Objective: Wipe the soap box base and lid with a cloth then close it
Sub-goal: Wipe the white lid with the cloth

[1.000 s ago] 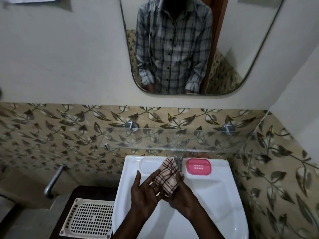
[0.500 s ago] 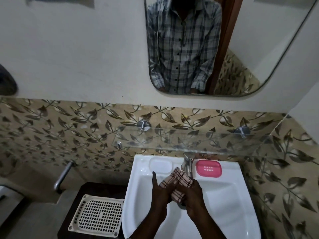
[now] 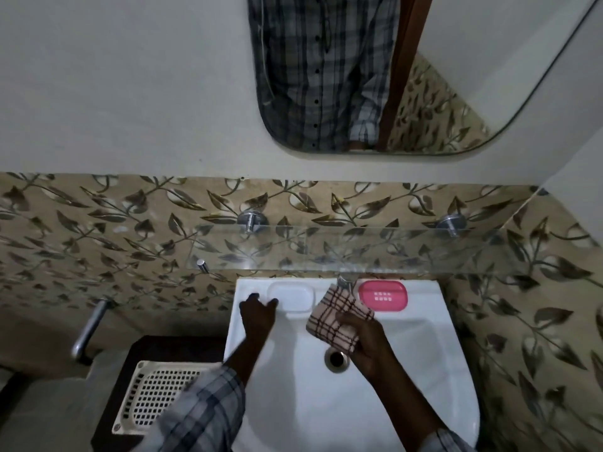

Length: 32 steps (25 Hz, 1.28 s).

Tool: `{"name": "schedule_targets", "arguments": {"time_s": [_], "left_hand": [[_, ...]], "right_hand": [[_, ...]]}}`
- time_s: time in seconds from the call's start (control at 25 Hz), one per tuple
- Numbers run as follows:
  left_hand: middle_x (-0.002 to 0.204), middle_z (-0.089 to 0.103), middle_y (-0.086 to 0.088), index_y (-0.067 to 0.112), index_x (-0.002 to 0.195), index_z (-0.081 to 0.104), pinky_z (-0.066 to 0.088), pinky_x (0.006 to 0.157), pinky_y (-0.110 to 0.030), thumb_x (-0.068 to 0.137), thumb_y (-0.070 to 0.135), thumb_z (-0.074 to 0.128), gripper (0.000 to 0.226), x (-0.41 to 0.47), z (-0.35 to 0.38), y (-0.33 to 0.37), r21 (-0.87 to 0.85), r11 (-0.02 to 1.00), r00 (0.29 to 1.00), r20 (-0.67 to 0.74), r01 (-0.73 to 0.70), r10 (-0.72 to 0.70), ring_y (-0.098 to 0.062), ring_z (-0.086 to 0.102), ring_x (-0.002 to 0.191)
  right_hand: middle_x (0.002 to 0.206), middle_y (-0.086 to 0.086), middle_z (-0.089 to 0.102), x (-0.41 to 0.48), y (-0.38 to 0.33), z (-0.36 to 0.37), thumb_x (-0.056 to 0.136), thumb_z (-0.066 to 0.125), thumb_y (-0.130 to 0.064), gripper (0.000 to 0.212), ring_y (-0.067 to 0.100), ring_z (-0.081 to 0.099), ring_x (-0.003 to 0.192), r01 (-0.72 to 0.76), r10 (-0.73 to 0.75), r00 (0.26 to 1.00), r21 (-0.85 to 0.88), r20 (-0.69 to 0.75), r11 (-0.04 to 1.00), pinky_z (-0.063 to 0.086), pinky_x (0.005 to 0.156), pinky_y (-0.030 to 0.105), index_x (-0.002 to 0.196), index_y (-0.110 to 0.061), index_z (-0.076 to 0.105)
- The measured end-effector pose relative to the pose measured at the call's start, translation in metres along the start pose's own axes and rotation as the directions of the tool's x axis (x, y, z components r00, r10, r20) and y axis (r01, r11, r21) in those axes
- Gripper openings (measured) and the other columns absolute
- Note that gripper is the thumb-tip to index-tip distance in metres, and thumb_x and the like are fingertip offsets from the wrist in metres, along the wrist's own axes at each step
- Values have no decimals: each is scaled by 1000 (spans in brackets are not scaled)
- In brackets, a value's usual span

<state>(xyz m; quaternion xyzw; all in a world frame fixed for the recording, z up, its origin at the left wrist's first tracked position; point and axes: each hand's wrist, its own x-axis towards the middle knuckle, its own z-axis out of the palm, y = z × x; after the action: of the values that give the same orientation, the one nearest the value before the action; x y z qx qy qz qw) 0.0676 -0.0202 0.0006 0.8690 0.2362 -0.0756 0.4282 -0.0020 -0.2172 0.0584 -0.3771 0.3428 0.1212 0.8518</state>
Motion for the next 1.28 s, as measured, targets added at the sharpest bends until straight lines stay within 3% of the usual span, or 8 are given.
{"name": "schedule_targets", "arguments": {"time_s": [0.12,0.24,0.36,0.56,0.72,0.84,1.0,1.28], "left_hand": [[128,62,-32,-12,127,58,39,108,-38,89,12,72,47,26,2,-2,105,993,996,80,-57,49,-41,58,123],[108,69,-26,6,94,65,56,94,-48,88,2,63,8,35,0,7,-10,1000,991,131,26,-25,-42,68,105],[82,60,-22,1,68,58,61,73,-52,83,-6,61,16,36,-1,8,-202,972,987,134,117,-91,-38,66,71],[94,64,-22,0,113,59,63,61,-39,84,-12,66,31,22,-13,3,-542,766,906,406,345,-121,-34,65,79],[91,65,-11,0,115,65,59,79,-42,80,-10,73,37,-4,-14,-12,-569,786,929,369,242,-19,-32,65,93],[98,74,-8,10,99,71,59,81,-43,74,-4,80,30,-30,-14,-18,-455,889,969,196,-49,153,-31,70,93],[96,72,14,27,94,66,54,74,-19,71,-4,77,41,-56,-17,-21,-294,892,922,76,-344,380,-3,68,89],[108,70,14,20,112,66,56,94,-32,80,-4,75,40,-79,-15,-33,-170,882,896,-15,-439,444,-10,68,105]], "right_hand": [[130,35,57,-3,4,-7,86,58,16,44,51,53,124,-9,9,1000,13,4,1000,40,103,67,129,11,55],[134,38,52,-3,8,-11,86,59,16,45,54,49,126,-10,10,1000,-18,15,1000,35,105,71,130,13,53],[131,35,57,-2,8,-9,86,56,18,45,53,53,123,11,-12,997,14,71,1000,35,104,72,131,10,55],[132,34,56,-1,-2,-9,88,55,17,44,52,53,123,20,-23,997,32,77,999,36,105,70,131,10,54],[130,34,57,-5,-7,-10,86,56,19,44,51,55,121,42,-45,996,46,74,998,38,104,69,129,11,55],[128,34,59,-4,-2,-6,84,59,19,44,50,57,119,34,-36,999,43,33,998,40,104,67,127,10,57],[125,32,62,-3,2,-7,82,63,16,45,49,60,116,32,-34,999,44,27,999,42,101,68,127,8,59],[100,23,75,-11,8,-15,84,62,17,36,38,74,87,15,-17,998,51,58,999,61,67,51,118,6,64]]}}
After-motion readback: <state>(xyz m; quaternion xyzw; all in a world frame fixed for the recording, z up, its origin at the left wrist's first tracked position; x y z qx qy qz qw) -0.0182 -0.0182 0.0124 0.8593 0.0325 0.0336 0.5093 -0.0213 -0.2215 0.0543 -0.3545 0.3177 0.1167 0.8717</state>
